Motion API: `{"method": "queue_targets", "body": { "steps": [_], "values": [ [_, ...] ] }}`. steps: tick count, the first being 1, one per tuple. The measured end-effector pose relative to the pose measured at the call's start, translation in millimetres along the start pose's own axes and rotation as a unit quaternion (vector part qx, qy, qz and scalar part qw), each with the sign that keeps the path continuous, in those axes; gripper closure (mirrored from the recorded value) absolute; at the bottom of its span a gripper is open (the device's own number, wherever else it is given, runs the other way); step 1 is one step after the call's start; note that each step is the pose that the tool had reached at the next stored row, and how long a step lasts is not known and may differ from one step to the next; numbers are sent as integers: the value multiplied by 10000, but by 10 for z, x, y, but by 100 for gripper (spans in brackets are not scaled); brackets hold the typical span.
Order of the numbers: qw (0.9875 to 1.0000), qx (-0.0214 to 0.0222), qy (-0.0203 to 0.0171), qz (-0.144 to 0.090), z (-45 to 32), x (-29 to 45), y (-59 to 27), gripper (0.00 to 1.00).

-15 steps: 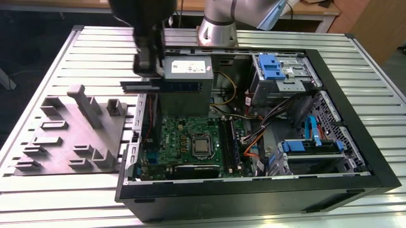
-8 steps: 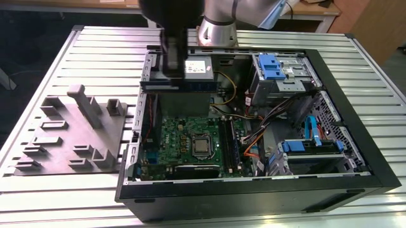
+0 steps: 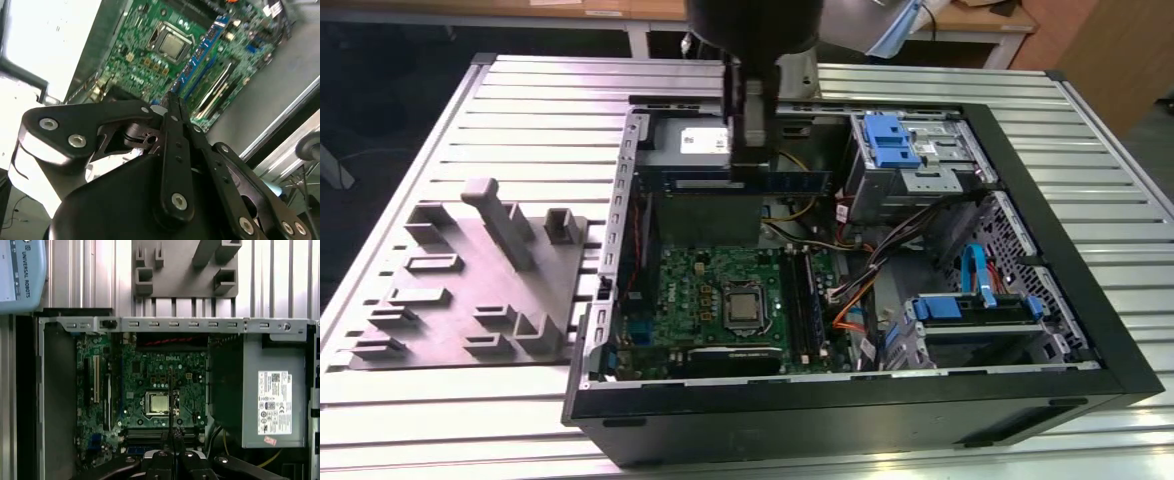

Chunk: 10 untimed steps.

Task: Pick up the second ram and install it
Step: 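Pick up the second ram and move it above second insertion slot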

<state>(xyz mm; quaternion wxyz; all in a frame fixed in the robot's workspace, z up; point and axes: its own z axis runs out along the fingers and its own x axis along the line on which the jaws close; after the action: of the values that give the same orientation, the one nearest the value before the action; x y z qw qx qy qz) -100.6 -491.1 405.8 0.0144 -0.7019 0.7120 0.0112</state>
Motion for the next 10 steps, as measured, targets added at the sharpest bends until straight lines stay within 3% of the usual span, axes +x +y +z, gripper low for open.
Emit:
{"method": "queue_targets", "body": {
  "steps": [5,10],
  "values": [
    [10000,0,0,0,2,-3,-189,89],
    [10000,-1,0,0,2,-3,-208,89]
  ]
}}
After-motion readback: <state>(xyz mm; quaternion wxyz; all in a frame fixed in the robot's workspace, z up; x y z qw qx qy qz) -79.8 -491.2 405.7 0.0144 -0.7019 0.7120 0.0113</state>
